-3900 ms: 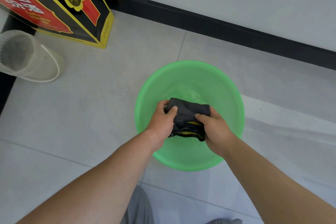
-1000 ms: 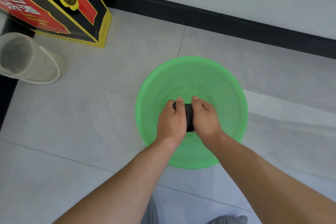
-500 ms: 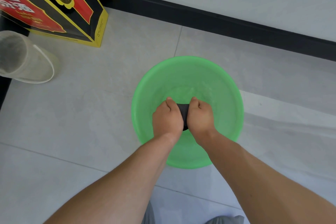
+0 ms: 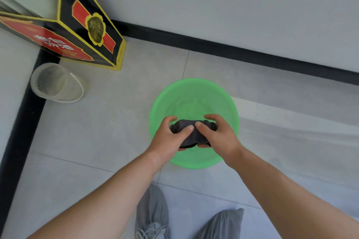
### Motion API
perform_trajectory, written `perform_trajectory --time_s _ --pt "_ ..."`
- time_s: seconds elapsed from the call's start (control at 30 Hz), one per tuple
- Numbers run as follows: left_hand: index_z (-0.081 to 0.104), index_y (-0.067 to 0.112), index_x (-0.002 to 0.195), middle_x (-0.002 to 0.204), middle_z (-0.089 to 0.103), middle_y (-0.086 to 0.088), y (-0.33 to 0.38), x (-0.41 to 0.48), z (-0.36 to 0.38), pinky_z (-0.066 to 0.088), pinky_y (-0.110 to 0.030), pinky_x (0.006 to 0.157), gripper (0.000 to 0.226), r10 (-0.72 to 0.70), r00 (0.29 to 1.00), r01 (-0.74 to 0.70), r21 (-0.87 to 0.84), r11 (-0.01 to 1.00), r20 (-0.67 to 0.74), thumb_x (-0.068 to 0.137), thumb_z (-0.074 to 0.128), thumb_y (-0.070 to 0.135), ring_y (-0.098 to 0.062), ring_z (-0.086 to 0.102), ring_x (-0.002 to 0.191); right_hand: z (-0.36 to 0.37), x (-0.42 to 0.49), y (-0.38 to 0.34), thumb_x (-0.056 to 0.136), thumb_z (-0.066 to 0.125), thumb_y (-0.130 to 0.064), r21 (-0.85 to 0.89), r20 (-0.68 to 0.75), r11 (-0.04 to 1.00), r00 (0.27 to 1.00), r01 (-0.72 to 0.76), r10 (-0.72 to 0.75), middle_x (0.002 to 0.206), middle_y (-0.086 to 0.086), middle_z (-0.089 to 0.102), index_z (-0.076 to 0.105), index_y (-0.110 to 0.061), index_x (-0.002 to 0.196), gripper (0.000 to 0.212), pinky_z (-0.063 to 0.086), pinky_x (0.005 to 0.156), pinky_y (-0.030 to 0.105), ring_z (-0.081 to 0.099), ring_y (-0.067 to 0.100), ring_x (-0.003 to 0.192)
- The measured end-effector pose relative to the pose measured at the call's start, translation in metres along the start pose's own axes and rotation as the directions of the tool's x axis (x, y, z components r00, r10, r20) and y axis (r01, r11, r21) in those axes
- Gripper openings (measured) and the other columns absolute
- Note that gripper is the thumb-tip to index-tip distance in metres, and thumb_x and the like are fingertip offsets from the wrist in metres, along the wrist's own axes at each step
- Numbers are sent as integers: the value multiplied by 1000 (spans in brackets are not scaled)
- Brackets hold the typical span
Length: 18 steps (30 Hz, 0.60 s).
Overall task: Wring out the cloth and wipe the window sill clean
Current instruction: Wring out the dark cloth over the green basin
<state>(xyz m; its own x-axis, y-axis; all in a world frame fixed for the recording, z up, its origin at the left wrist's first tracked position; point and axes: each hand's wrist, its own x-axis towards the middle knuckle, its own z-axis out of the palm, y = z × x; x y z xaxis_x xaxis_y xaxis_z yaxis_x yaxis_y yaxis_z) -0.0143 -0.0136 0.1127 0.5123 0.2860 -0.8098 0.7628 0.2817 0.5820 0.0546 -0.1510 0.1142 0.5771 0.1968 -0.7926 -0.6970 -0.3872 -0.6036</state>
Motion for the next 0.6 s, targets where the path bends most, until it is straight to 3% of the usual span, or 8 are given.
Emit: perform_trajectory --time_s 0.13,0.2,0.3,0.37,0.43,0.5,0.6 --pt "59 9 108 111 66 -13 17 -12 -2 62 -38 76 34 7 1000 -6 -58 998 16 82 79 18 -27 69 100 -5 -7 -15 88 72 -21 -56 -45 996 997 65 -68 99 4 68 68 -17 103 16 57 79 35 66 22 91" --pt "58 9 106 104 63 -9 16 -10 -4 61 -37 77 36 0 1000 1 -36 999 16 79 81 15 -26 68 99 -4 -6 -17 91 68 -21 -71 -2 996 998 60 -61 105 -1 69 70 -18 110 20 50 76 23 64 16 94" --pt "59 16 99 101 64 -8 8 -9 -7 59 -48 83 34 14 996 -12 18 1000 -93 76 84 15 -30 68 98 -4 -8 -14 94 64 -24 -74 42 997 999 8 -5 119 -11 59 60 -25 129 36 45 80 9 59 5 100" --pt "58 19 97 104 65 -10 10 -17 -10 59 -49 83 31 23 990 -21 14 1000 -141 77 82 16 -31 67 99 -8 -16 -15 93 65 -30 -48 14 998 999 -41 41 132 -7 53 53 -25 138 46 45 100 27 53 11 115" --pt "57 17 101 109 65 -12 19 -35 -11 60 -40 77 30 38 993 -39 -9 999 -113 81 79 16 -29 67 98 -13 -38 -24 93 66 -29 43 5 996 997 -76 75 137 -1 53 53 -21 137 46 47 102 42 54 17 116" --pt "57 17 102 109 65 -12 39 -63 -9 58 -36 73 28 77 995 -80 -36 996 -63 82 78 15 -26 67 96 -23 -67 -42 95 64 -25 131 44 989 997 -68 63 130 2 60 57 -19 129 35 51 97 43 61 17 110" --pt "58 19 104 108 67 -10 90 -118 5 58 -45 81 35 141 990 -141 -38 989 -9 78 82 23 -24 68 96 -45 -115 -80 94 64 -22 236 93 971 996 -37 15 119 6 67 62 -18 115 21 56 92 43 66 19 105"
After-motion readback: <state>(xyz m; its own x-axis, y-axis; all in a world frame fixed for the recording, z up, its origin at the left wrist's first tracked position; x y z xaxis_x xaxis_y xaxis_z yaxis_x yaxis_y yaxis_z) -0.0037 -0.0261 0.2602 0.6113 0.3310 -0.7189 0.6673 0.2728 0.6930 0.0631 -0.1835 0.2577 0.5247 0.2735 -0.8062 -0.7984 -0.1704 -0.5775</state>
